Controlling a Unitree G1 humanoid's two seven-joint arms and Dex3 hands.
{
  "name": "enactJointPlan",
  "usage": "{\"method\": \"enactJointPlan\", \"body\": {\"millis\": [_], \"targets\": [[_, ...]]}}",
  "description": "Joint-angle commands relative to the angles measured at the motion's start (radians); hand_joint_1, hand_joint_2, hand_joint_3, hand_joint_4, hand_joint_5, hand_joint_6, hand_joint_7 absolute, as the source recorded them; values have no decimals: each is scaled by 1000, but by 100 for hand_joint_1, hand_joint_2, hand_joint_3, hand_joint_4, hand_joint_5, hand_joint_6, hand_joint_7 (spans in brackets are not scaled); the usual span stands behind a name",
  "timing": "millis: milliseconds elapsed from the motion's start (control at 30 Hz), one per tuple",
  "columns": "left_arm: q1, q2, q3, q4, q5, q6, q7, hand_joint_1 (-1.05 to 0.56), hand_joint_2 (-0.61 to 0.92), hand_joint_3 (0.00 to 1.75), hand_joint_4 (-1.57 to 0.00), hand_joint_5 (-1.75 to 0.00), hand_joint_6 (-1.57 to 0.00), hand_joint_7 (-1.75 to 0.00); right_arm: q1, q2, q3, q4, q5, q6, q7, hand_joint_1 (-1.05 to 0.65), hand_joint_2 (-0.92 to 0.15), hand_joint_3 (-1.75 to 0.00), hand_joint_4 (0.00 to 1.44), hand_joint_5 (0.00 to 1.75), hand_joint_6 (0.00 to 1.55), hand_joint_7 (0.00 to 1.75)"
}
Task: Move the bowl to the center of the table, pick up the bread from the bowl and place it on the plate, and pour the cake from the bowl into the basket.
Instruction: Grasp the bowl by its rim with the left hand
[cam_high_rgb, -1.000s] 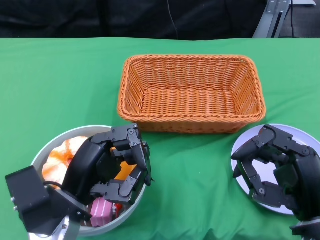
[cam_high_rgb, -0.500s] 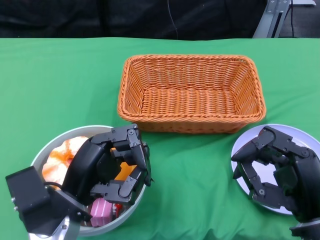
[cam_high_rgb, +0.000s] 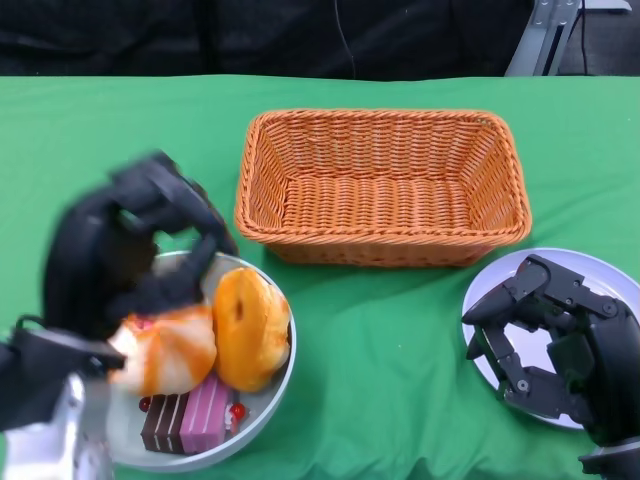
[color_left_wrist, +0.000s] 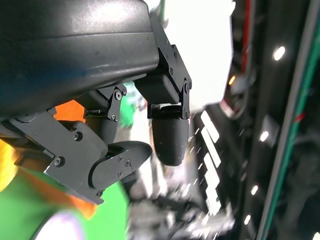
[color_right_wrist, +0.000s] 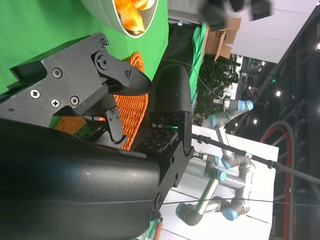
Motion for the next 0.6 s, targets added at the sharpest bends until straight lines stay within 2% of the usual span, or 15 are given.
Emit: {"method": "enactJointPlan", "body": {"millis": [33, 67, 167, 267, 400, 500, 600], "targets": [[-48, 43, 58, 29, -3, -26, 42, -34, 88, 28, -79, -90, -97, -31, -8, -5, -13, 13, 5, -20, -7, -9, -65, -87, 78, 151, 73, 121], [-56, 52, 70, 34, -1, -25, 52, -38, 91, 18, -80, -73, -96, -18, -7, -4, -14, 14, 1, -22, -10, -9, -64, -87, 78, 150, 73, 121], [-72, 84, 93, 60, 35, -49, 73, -43, 92, 14, -80, -35, -88, -3, -6, -5, -12, 17, -1, -25, -12, -10, -64, -86, 79, 150, 74, 120], [-87, 145, 104, 113, 131, -71, 111, -53, 92, 20, -64, -16, -72, 0, -8, -5, -11, 26, 7, -34, -7, -9, -64, -88, 78, 150, 74, 120], [-104, 231, 96, 220, 281, -60, 195, -65, 92, 28, -47, -4, -50, 0, -7, -8, -9, 33, -3, -40, -10, -11, -63, -88, 78, 150, 74, 120], [-135, 291, 77, 352, 398, -77, 278, -65, 92, 36, -40, -1, -41, 0, -10, -13, -8, 44, -5, -54, -3, -11, -64, -86, 78, 149, 74, 119], [-159, 337, 51, 438, 463, -38, 319, -66, 92, 42, -30, 0, -34, 0, -12, -12, -8, 52, -5, -63, -3, -10, -63, -87, 78, 150, 74, 120]]}}
